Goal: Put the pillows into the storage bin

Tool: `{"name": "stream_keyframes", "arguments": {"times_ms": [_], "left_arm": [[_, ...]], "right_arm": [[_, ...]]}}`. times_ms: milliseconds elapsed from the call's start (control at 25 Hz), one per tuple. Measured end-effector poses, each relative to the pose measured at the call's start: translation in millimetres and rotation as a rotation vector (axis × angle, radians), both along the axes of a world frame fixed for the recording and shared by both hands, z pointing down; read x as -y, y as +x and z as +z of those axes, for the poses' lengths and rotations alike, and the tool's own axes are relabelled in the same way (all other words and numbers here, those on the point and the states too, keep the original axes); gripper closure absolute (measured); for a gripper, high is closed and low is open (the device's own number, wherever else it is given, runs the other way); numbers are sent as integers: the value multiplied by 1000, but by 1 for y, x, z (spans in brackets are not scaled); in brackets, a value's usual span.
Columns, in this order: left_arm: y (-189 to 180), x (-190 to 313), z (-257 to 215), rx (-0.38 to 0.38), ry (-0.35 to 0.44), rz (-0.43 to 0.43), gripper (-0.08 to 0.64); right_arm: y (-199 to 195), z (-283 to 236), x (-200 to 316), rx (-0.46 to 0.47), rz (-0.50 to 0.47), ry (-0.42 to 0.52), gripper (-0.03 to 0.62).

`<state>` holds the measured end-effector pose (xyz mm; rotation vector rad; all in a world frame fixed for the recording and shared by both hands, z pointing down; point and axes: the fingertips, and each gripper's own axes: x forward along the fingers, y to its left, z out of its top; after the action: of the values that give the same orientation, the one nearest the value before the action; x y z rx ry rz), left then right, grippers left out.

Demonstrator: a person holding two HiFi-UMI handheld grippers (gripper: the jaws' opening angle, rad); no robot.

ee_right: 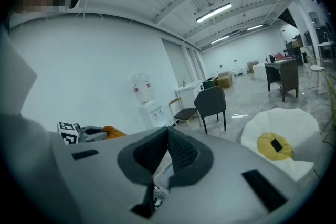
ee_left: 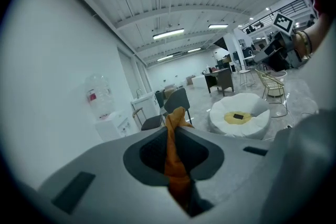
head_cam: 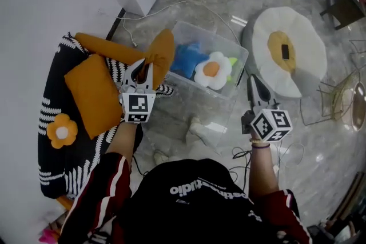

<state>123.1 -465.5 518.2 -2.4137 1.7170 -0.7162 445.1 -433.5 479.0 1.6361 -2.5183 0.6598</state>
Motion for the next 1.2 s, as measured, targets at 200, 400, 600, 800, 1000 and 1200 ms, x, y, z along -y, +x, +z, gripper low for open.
{"name": "stream_keyframes", "arguments": {"times_ms": [200, 400, 600, 800, 1000, 1200], "left_arm": [[39, 54, 50, 11, -43, 34, 525], [60, 105, 100, 52, -77, 52, 525], [77, 147, 144, 125, -91, 104, 506], [99, 172, 166, 96, -122, 164, 423], [97, 159, 153, 5, -126, 116, 417], [74, 127, 129, -38, -137, 49, 417]], "right_arm": [[26, 35, 30, -1, 11, -46, 589], [40, 58, 47, -4, 11, -82, 589], [56, 75, 53, -15, 43, -117, 589], [62, 87, 58, -36, 61, -152, 589], [55, 87, 61, -33, 43, -165, 589], [28, 65, 66, -32, -23, -141, 589]]}}
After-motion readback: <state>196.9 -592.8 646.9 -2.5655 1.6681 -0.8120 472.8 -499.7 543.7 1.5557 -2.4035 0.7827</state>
